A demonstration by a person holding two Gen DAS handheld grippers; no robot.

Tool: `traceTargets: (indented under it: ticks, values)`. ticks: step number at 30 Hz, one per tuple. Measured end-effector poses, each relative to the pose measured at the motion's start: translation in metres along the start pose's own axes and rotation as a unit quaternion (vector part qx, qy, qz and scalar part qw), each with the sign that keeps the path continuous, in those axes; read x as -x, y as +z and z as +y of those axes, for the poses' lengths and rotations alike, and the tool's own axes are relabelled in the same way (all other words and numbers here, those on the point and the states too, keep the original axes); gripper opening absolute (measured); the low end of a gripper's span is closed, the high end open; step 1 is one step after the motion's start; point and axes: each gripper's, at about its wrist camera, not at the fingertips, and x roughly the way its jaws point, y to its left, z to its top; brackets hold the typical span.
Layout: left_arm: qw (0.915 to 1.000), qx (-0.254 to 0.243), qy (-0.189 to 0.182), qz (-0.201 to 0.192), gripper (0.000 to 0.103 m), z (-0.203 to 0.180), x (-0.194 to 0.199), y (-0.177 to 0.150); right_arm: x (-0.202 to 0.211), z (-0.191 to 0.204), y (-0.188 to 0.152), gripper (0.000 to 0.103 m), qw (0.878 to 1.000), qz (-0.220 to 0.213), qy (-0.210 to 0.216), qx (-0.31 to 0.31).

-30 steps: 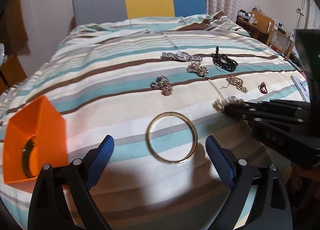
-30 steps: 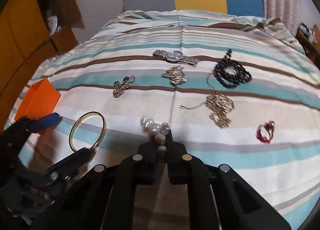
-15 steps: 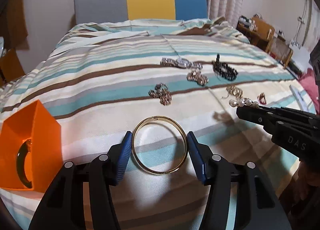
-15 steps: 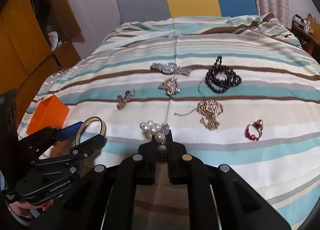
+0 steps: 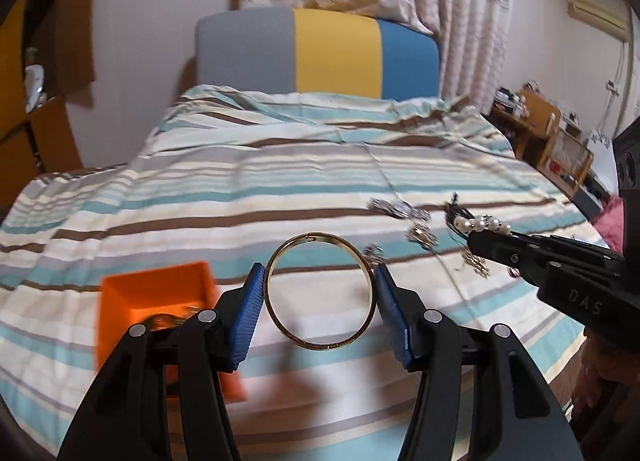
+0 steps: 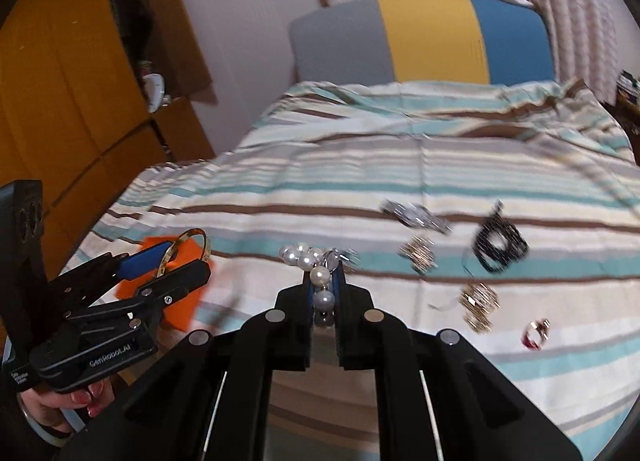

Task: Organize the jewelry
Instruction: 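Drop the gold bangle into the orange box with the left gripper while the right gripper releases the pearls there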

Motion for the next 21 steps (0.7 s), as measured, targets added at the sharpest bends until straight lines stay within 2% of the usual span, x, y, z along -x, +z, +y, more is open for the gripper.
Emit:
traceTargets:
  ticks: [6,13,18,21]
  values:
    - [0.9990,0.022,0.038,-0.001,0.055,0.046,0.015,-0.002,-0.022,0.049,0.017,0.007,0.998,0.003,0.047,0.035]
    - [0.9959,0.048,0.066,0.038,0.055,0.096,0.005,-0.023,-0.072,0.108,0.021,0.007,0.992,0.039,0.106,0.061]
    - [0.9955,0.052,0.061,0.052,0.055,0.106,-0.004,-0.036,-0.110,0.135,0.011,0.007,0.987,0.074,0.120,0.083]
    - [0.9961,0.027,0.071,0.045,0.055,0.101,-0.008,-0.038,-0.127,0.138,0.007,0.007,0.984,0.095,0.123,0.084]
